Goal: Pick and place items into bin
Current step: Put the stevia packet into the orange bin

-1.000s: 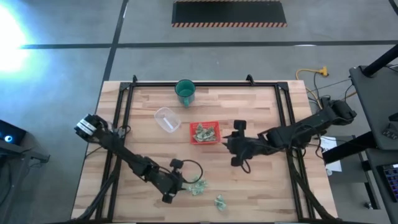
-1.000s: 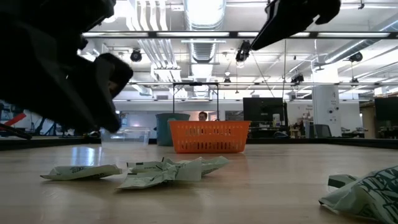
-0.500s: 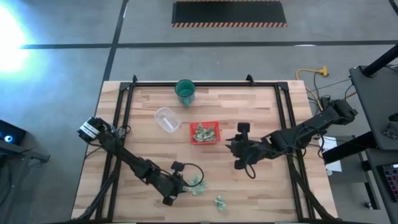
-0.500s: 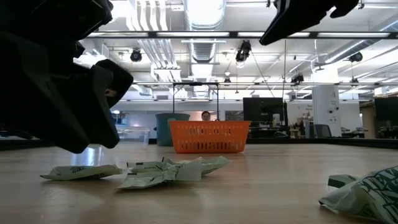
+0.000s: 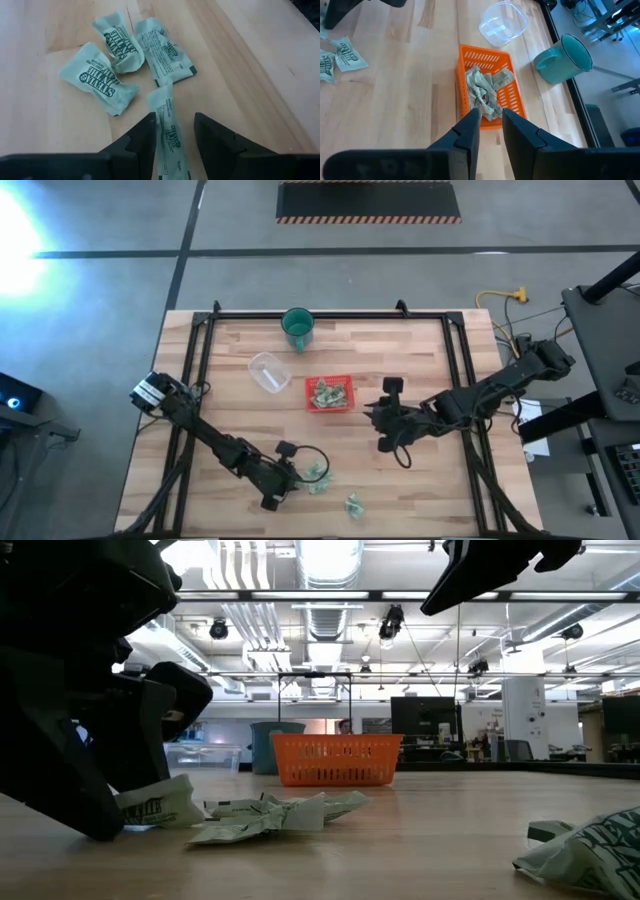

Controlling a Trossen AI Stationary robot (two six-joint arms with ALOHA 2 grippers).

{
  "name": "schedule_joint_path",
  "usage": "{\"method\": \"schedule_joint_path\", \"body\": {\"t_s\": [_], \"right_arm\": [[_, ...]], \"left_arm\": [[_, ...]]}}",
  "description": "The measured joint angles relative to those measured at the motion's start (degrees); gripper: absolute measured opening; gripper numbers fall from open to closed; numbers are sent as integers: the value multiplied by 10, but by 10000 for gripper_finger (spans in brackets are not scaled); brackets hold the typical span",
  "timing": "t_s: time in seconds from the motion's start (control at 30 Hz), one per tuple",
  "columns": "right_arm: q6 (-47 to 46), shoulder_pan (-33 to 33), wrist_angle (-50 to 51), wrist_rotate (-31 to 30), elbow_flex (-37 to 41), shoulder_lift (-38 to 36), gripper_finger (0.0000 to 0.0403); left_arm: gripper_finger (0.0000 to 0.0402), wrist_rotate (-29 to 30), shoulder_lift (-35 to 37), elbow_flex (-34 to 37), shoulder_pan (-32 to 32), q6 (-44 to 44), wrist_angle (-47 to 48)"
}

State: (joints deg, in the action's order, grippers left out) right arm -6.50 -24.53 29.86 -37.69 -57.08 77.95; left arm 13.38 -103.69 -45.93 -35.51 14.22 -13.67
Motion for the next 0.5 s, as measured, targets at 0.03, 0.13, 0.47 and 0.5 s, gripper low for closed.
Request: {"method": "schedule_joint_path", "body": {"t_s": [0.03,0.13,0.47,0.5], "right_arm": [[0,0,0,0,0,0,75],[0,-1,0,0,0,0,74],[1,-5,9,0,0,0,70],[0,-5,13,0,0,0,71]], "left_arm": [[109,-1,1,0,0,-1,1],[82,-4,1,0,0,-13,2],[6,6,7,0,0,-61,13],[7,7,7,0,0,-64,14]]}}
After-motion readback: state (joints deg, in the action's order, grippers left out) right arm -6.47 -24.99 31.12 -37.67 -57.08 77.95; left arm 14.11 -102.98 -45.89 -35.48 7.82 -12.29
